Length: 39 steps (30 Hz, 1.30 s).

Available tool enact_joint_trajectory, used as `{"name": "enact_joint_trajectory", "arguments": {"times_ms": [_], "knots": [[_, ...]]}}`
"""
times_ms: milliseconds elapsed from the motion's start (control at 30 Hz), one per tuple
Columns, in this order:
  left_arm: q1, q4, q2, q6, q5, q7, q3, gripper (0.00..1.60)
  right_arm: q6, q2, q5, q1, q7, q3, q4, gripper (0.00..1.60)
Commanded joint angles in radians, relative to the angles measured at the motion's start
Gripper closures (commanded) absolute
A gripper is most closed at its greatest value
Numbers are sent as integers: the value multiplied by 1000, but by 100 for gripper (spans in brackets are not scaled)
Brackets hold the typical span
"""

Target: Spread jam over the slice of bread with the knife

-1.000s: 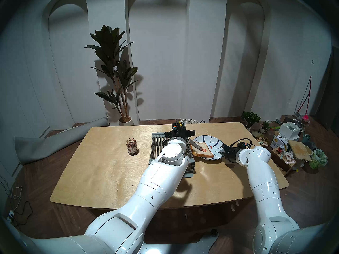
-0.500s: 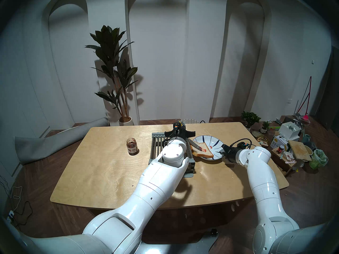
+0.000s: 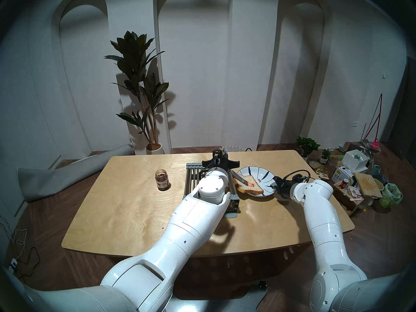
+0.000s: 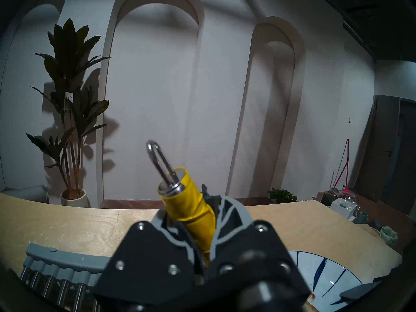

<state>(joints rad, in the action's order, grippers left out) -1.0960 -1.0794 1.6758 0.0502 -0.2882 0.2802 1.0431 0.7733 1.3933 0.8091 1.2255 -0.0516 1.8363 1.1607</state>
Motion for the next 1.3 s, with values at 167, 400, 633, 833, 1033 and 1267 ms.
{"name": "enact_joint_trajectory", "arguments": {"times_ms": [167,400,633,833,1033,1267], "knots": [[53,39,35,23,9,-15,-11,160,-22,-25,-3,-6,-15,37,-18,160],[67,64,41,22,21,-5,-18,160,-34,-34,-5,-12,-13,53,-39,160],[77,84,53,11,14,10,-12,160,-42,-34,-9,-15,-14,58,-45,160],[76,82,58,3,-12,10,12,160,-46,-34,-12,-18,-17,58,-51,160],[68,61,53,-25,-20,25,21,160,-47,-31,-13,-17,-21,58,-45,160],[56,36,40,-46,-23,31,16,160,-43,-25,-9,-5,-26,63,-28,160]]}}
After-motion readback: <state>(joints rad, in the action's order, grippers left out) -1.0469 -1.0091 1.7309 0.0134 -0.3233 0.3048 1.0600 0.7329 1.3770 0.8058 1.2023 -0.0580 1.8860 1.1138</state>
